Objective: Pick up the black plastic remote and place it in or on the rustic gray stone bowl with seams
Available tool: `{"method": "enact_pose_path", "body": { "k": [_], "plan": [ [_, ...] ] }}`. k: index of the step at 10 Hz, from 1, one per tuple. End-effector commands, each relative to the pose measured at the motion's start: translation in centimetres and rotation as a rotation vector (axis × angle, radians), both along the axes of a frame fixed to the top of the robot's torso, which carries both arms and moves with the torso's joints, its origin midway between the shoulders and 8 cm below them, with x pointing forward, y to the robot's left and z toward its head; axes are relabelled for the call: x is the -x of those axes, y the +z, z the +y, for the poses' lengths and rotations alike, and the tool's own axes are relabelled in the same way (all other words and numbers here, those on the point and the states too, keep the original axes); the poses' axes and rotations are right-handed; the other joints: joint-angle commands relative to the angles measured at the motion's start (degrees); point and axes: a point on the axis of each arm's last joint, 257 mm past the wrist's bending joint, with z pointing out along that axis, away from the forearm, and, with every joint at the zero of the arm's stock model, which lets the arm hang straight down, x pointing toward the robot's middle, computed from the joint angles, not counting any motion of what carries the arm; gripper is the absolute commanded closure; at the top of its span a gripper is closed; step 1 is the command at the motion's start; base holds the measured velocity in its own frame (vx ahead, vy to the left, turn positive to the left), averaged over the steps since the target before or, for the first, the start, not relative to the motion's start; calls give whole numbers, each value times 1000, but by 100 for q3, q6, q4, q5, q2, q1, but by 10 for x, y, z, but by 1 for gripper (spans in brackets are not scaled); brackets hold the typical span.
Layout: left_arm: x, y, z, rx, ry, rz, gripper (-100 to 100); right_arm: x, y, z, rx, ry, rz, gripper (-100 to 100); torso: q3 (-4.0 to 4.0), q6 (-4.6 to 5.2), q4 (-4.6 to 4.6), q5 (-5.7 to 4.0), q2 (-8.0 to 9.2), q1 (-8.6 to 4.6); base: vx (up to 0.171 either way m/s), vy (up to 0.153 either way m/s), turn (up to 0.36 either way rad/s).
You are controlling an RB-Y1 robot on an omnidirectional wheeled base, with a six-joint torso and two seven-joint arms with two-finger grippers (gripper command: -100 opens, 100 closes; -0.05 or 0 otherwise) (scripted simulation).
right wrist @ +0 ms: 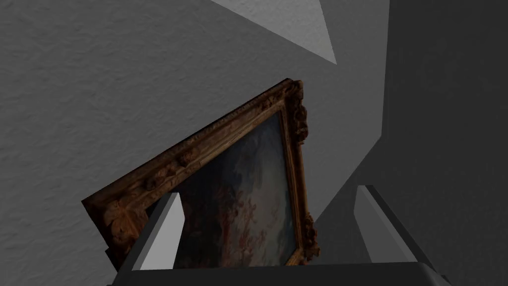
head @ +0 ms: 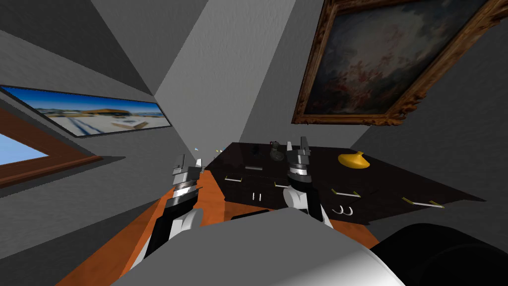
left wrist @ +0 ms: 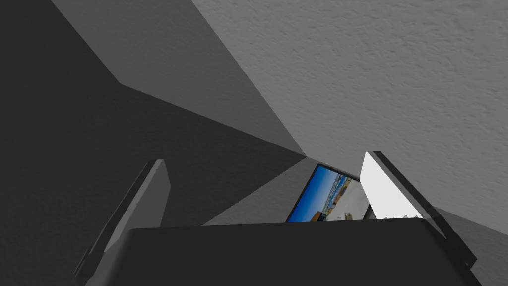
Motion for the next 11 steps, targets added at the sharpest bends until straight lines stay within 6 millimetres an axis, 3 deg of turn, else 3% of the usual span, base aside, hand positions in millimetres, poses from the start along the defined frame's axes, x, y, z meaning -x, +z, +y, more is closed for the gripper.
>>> {"method": "enact_pose_path", "body": {
  "k": [1, 7, 11],
  "plan": [
    [0, 0, 0, 0, 0, 0, 0, -1, 0, 10, 31, 36, -1, -100, 0, 0, 0, 0, 0, 0, -47, 22, -43],
    [0, 0, 0, 0, 0, 0, 0, -2, -7, 55, 133, 197, 2, -100, 15, 0, 6, 6, 26, 25, -66, 73, -33],
    [0, 0, 0, 0, 0, 0, 0, -3, -28, 95, 218, 345, 32, -100, 14, -1, 6, 9, 24, 35, -63, 97, -14]
  ]
}}
